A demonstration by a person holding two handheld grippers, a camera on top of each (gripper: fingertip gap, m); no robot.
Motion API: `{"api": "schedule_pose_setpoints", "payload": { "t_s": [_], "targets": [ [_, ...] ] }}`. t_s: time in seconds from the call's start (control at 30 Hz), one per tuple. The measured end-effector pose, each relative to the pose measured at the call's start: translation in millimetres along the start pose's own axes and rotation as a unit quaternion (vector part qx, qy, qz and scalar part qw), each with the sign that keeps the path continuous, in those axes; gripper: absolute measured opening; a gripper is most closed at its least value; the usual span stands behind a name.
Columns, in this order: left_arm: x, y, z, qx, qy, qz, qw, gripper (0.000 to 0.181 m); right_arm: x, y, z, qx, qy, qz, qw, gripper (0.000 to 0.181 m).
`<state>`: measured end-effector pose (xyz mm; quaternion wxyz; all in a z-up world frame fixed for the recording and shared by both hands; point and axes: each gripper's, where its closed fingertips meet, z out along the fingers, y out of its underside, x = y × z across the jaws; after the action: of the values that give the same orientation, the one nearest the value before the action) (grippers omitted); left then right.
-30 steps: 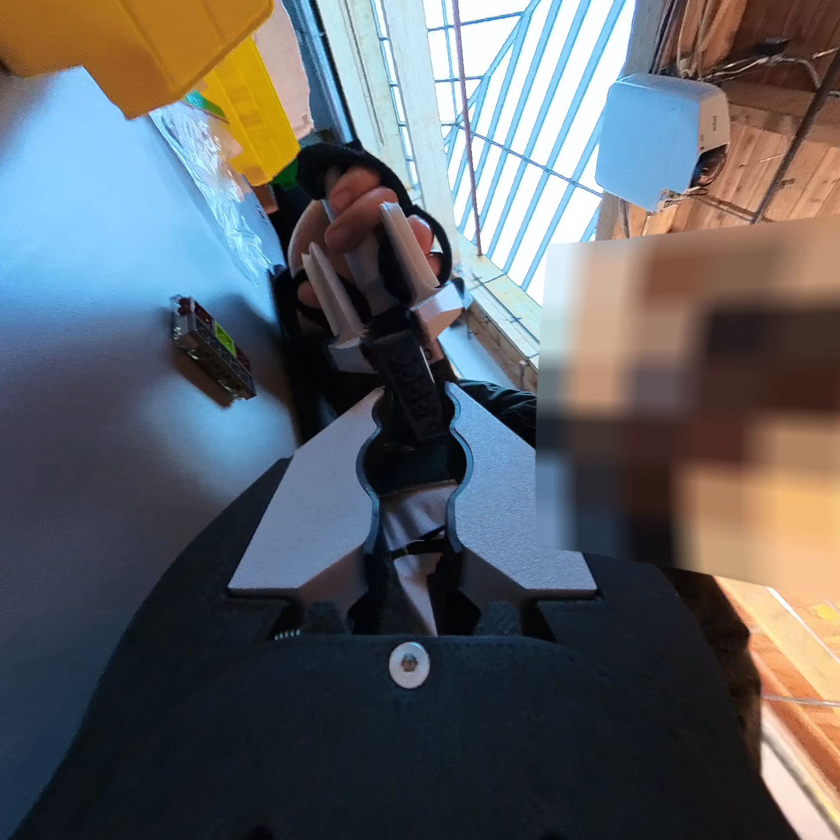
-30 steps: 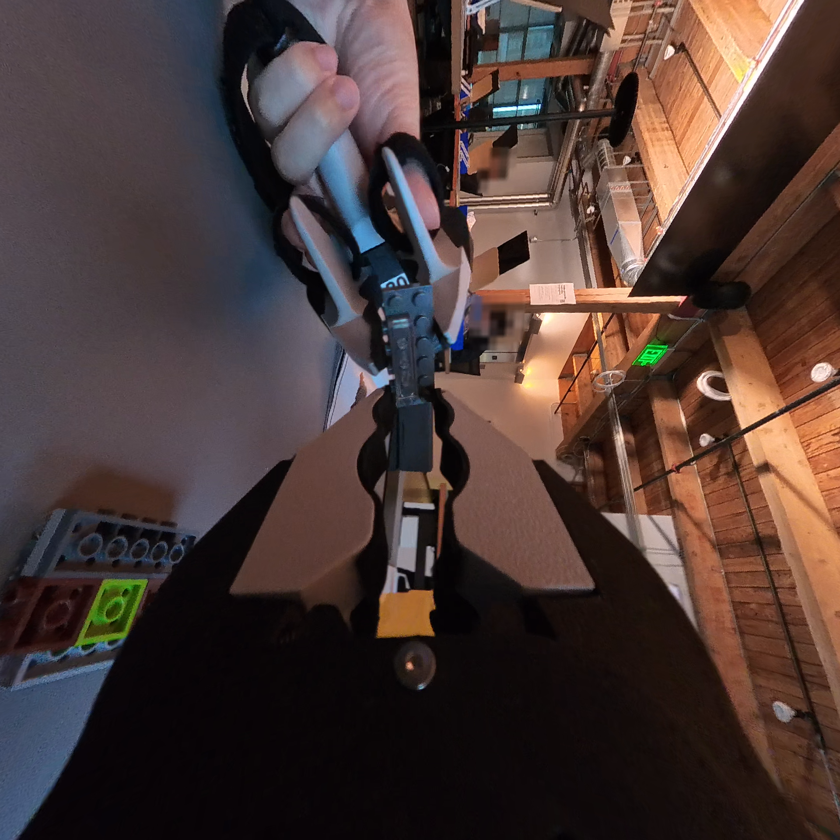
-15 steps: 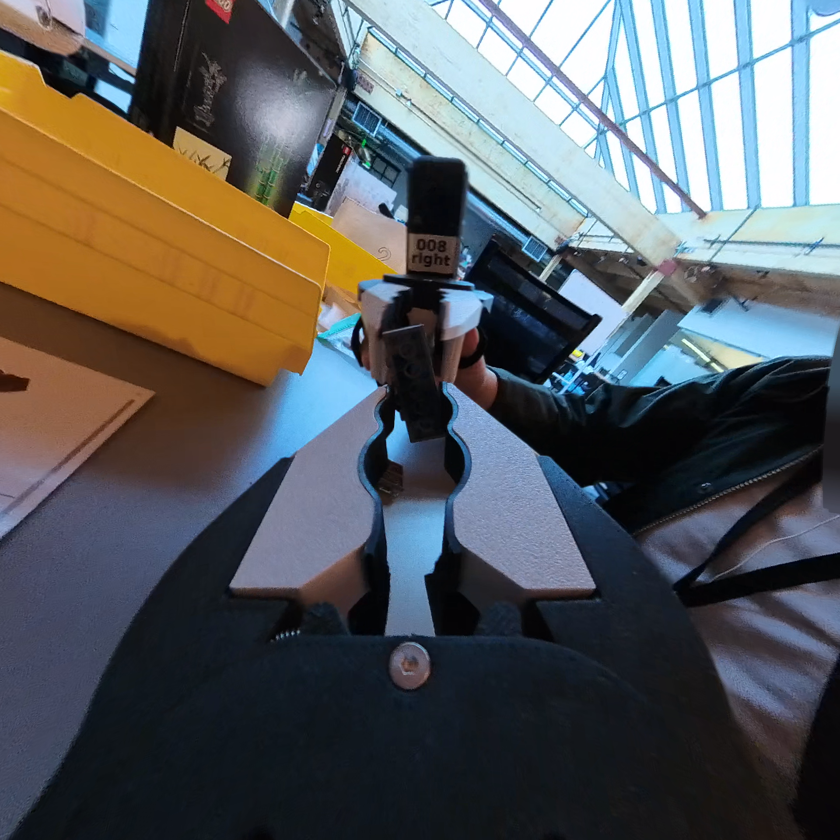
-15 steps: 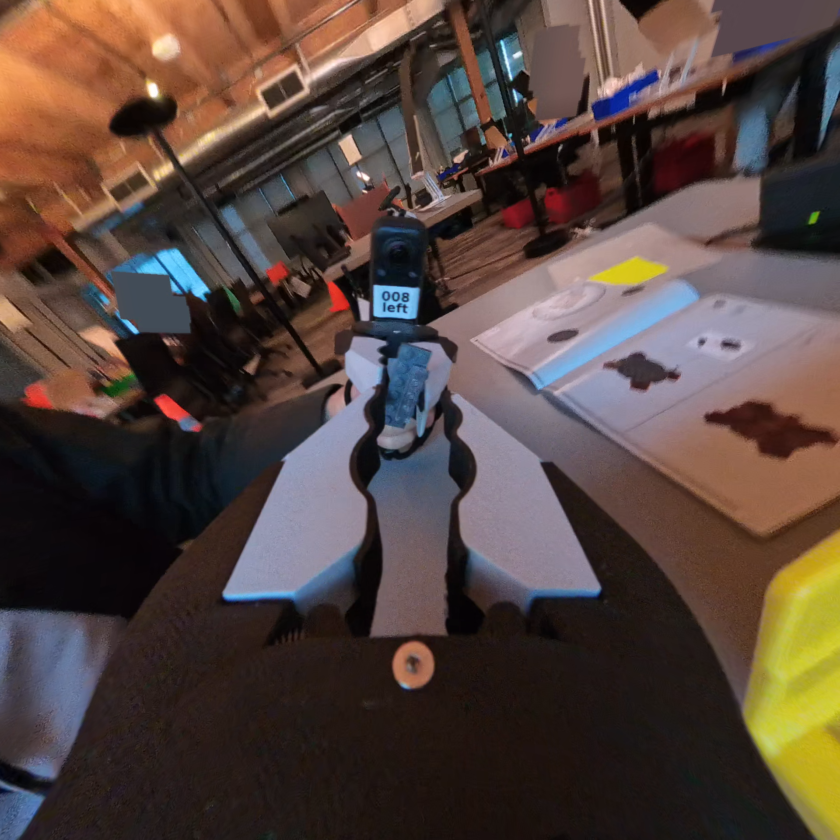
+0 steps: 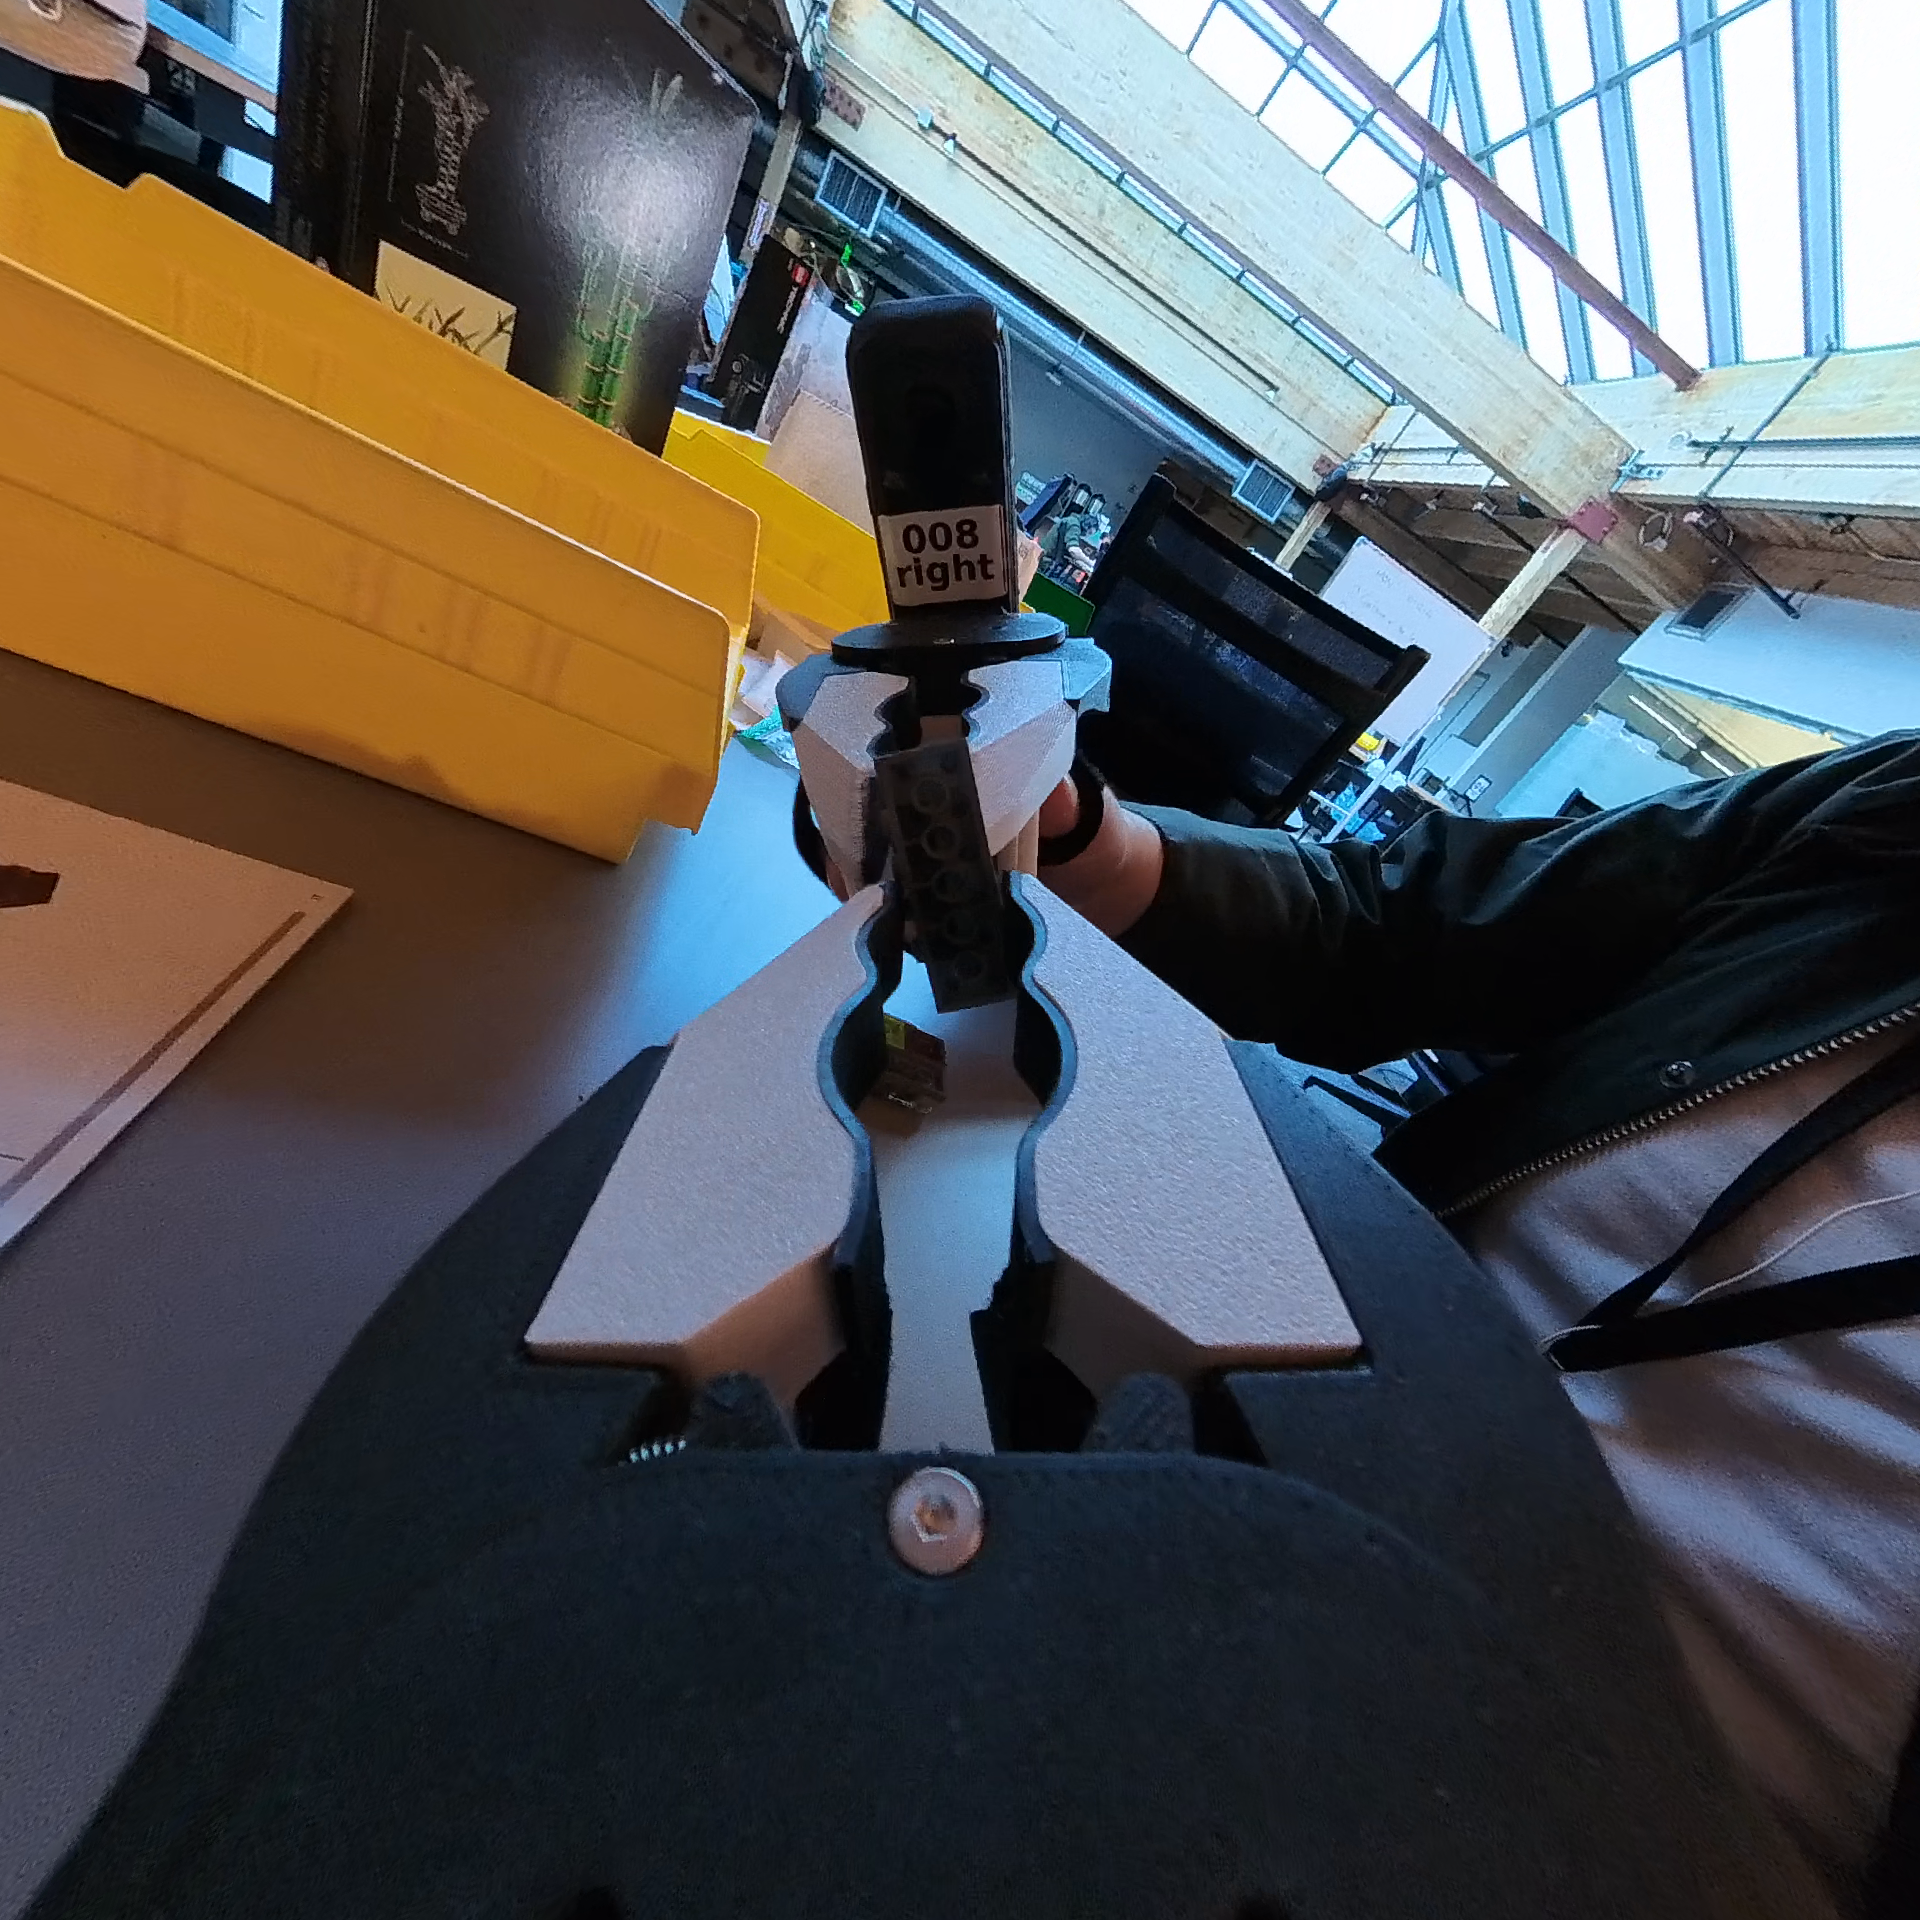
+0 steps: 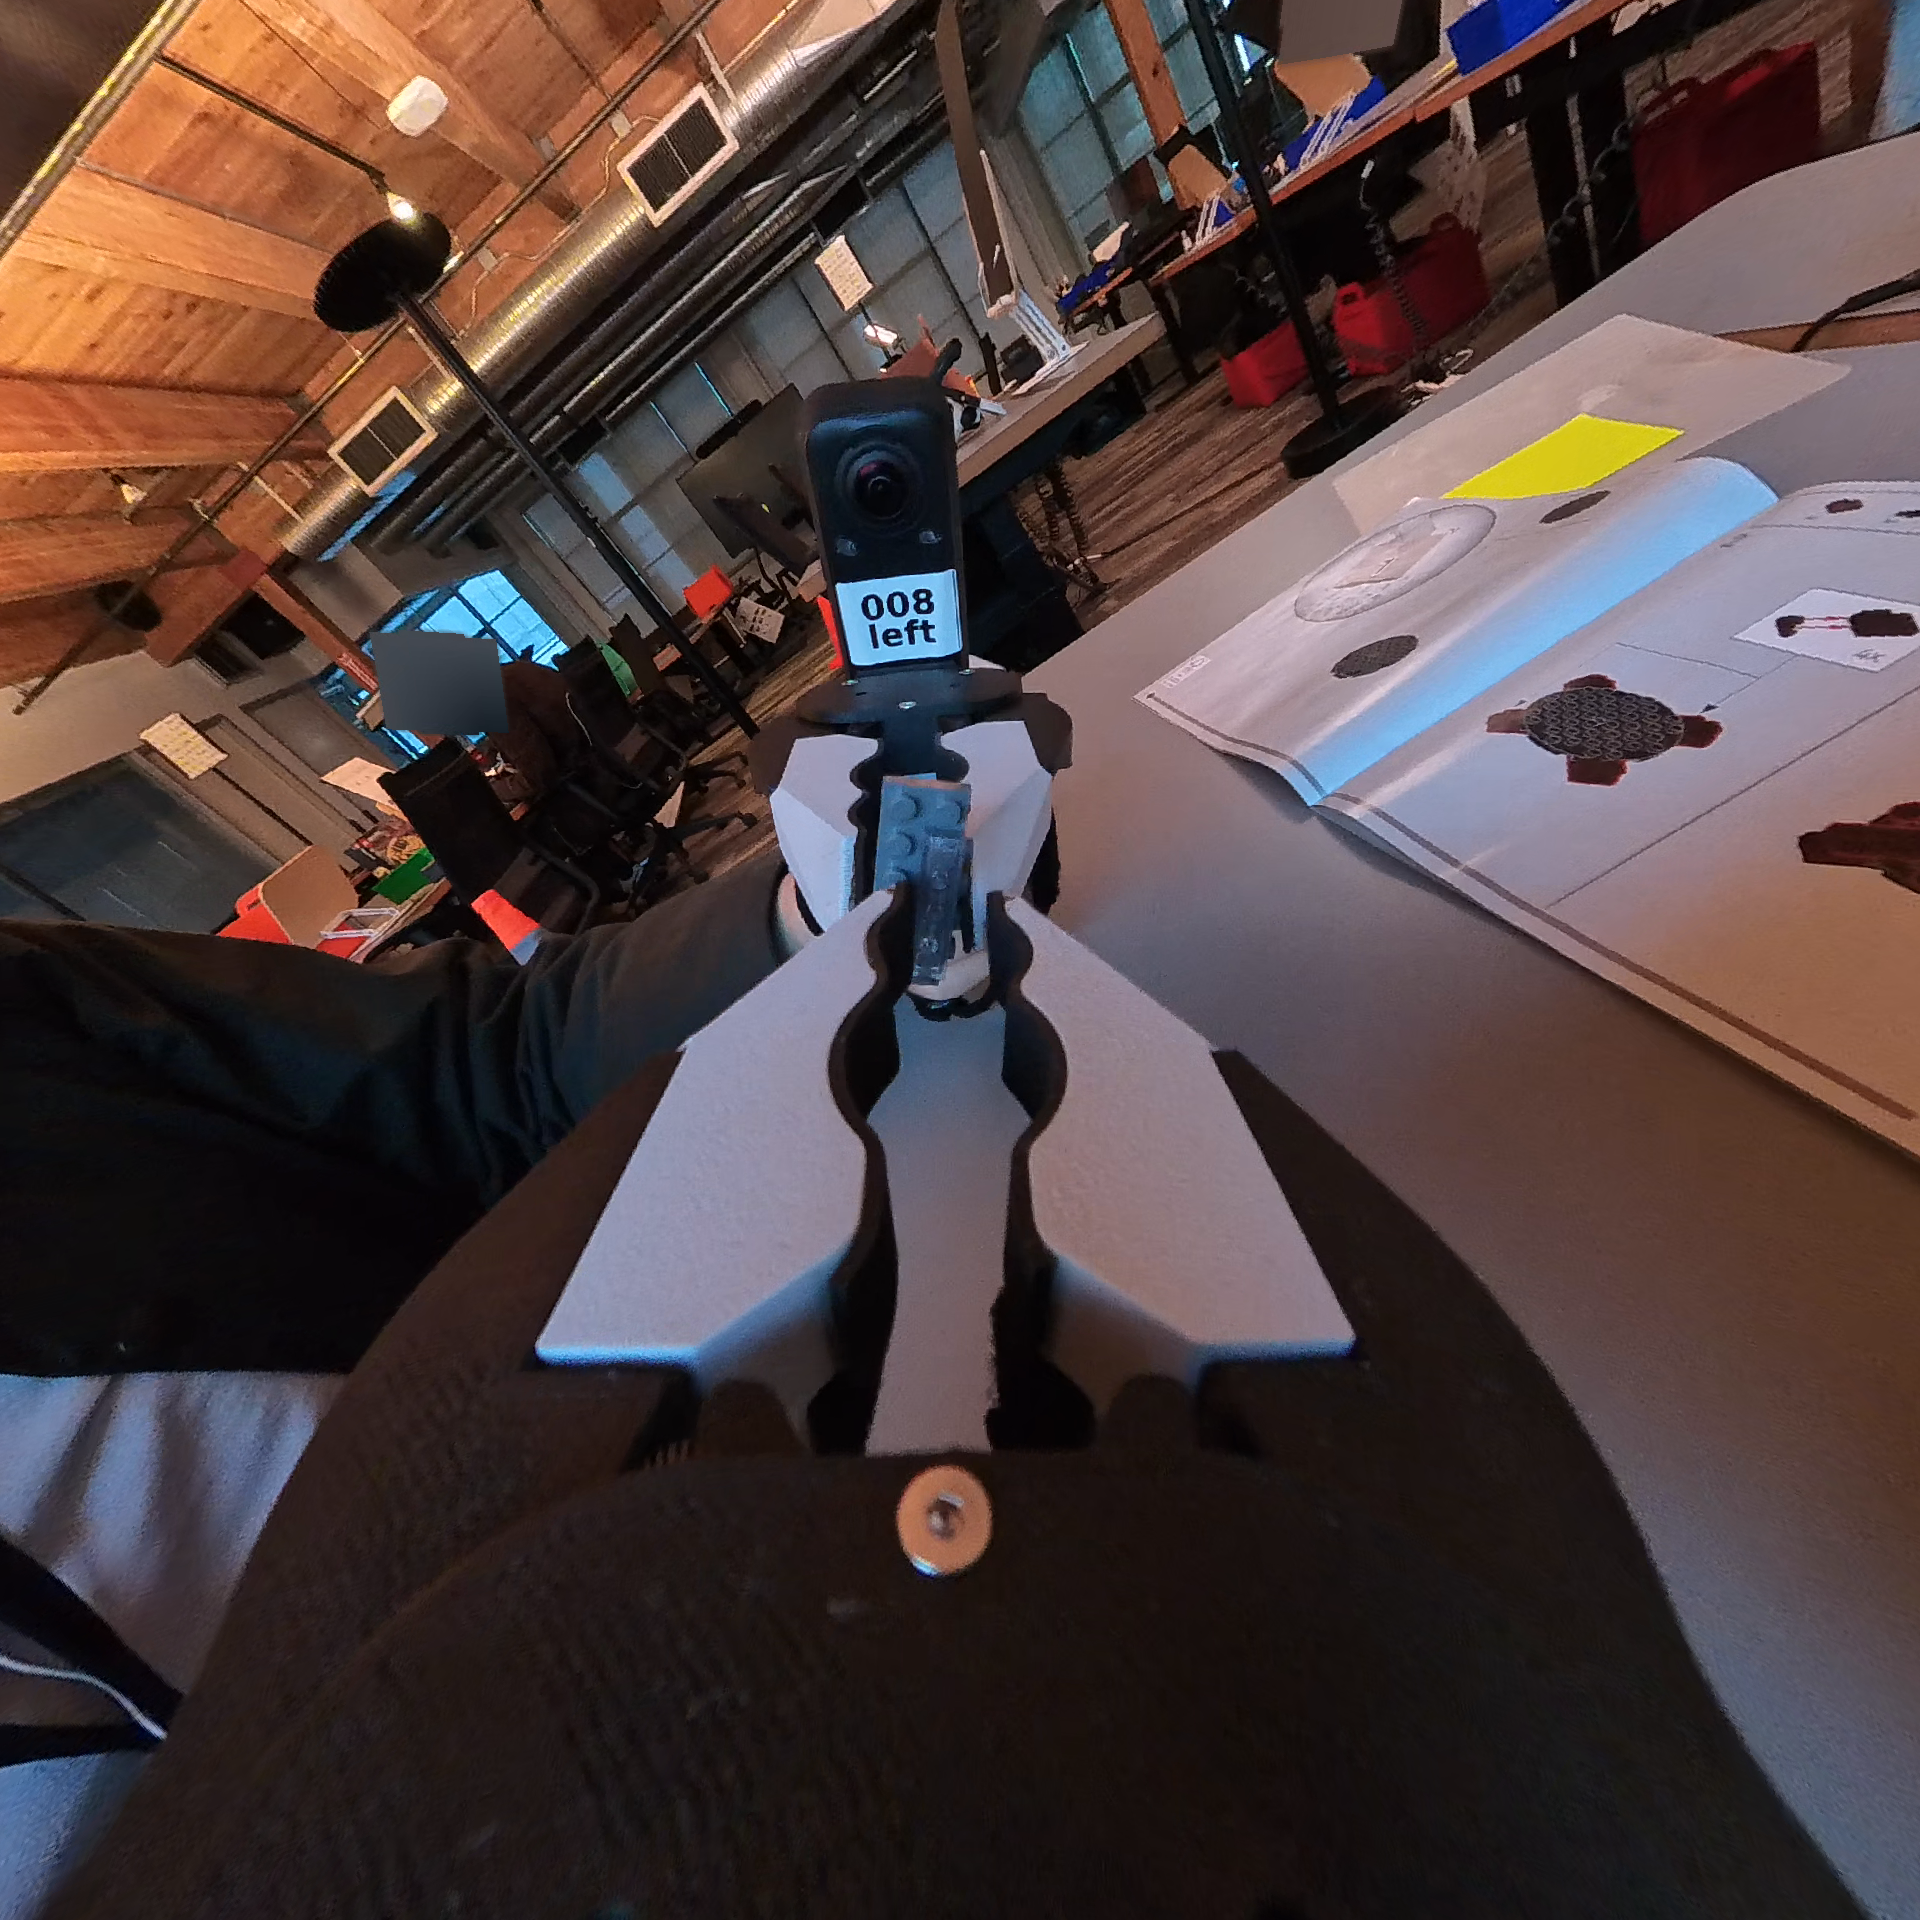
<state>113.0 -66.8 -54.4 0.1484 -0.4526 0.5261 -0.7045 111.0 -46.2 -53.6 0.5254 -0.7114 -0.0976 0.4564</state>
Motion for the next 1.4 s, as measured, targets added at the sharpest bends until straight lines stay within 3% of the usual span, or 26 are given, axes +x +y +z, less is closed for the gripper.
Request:
{"api": "schedule_pose_setpoints", "payload": {
  "t_s": [0.23, 0.57, 0.67, 0.73, 1.4],
  "targets": [
    [-7.0, -5.4, -4.7, 0.022, -0.019, 0.003, 1.0, 0.015, 4.7, 0.4, -5.0, -0.005, 0.01, 0.006, 1.0, 0.006],
    [-12.7, 1.1, -3.1, 0.005, -0.033, -0.001, 0.999, 0.016, 10.9, 5.1, -4.3, -0.021, 0.036, -0.025, 0.999, 0.006],
    [-20.2, 2.4, -2.5, 0.002, -0.058, 0.002, 0.998, 0.038, 7.4, 6.4, -2.6, -0.025, 0.028, -0.03, 0.999, 0.006],
    [-14.6, 5.4, -1.0, -0.009, -0.042, 0.01, 0.999, 0.016, 9.8, 9.2, -1.8, -0.033, 0.039, -0.04, 0.998, 0.006],
    [0.9, -1.2, -3.0, -0.002, 0.004, 0.003, 1.0, 0.015, -5.6, 4.2, -0.4, -0.03, 0.006, -0.038, 0.999, 0.006]
  ]
}}
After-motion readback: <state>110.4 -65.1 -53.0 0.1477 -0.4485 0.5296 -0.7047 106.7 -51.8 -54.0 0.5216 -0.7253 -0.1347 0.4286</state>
